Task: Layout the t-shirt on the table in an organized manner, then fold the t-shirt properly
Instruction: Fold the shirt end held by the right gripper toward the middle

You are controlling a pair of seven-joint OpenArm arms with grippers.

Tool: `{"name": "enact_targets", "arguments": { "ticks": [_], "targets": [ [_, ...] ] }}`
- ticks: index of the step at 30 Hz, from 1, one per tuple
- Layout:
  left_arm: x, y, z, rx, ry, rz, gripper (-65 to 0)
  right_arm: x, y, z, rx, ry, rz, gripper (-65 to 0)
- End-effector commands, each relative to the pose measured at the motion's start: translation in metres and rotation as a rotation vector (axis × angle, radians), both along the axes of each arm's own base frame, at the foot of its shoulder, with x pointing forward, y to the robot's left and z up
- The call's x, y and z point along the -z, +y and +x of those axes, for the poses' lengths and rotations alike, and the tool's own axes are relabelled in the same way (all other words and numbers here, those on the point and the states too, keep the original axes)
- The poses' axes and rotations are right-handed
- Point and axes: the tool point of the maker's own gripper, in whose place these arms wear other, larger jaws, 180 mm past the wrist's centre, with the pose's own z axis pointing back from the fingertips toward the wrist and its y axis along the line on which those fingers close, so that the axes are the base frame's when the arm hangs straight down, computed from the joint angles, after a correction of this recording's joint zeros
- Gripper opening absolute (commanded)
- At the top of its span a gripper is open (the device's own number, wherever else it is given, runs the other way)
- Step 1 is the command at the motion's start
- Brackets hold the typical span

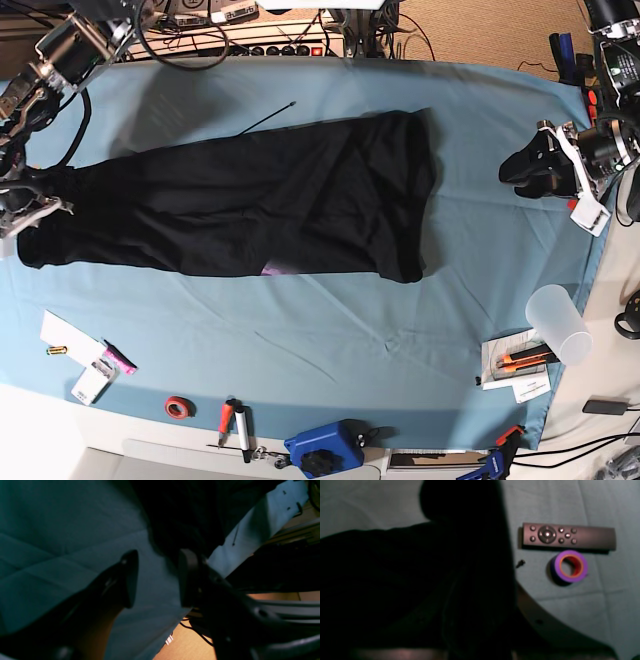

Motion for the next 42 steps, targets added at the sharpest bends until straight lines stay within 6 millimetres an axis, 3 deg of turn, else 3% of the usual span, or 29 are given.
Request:
{"name": "enact_targets", "arguments": {
  "ticks": [1,9,14,17,22,26,30,33,36,42],
  "targets": [
    [-0.012,0.002,0.005,0.005,-0.043,-0.003,-37.7,-0.019,0.003,0.008,-0.032,-0.048,-0.045,-65.0],
    [-0.011,0.003,0.005,0.003,-0.040,0.005,-37.7,-0.006,0.095,0.008,-0.302,0.022,-0.132,-65.0],
    [-0.011,0.002,0.005,0.003,-0.040,0.003,-37.7,0.003,0.157,0.008,-0.437,0.003,-0.063,-65.0],
    [-0.011,0.002,0.005,0.003,-0.040,0.003,-37.7,0.013,0.179,0.007,-0.481,0.021,-0.040,-65.0],
    [-0.011,0.002,0.005,0.003,-0.040,0.003,-37.7,0.026,0.200,0.006,-0.534,0.059,-0.066,-65.0],
    [-0.011,0.002,0.005,0.003,-0.040,0.002,-37.7,0.032,0.206,0.004,-0.558,0.092,-0.100,-65.0],
    [-0.011,0.002,0.005,0.004,-0.040,0.002,-37.7,0.032,0.207,0.004,-0.560,0.090,-0.098,-47.4],
    [-0.011,0.002,0.005,0.004,-0.041,0.003,-37.7,0.030,0.213,0.004,-0.574,0.075,-0.062,-45.4],
    [-0.010,-0.001,0.004,0.022,-0.063,0.010,-37.7,0.022,0.225,0.007,-0.601,0.020,-0.009,-45.4],
    [0.004,-0.019,0.007,-0.030,-0.070,-0.036,-37.7,-0.014,0.235,0.022,-0.626,-0.117,-0.029,-45.4]
  ]
}}
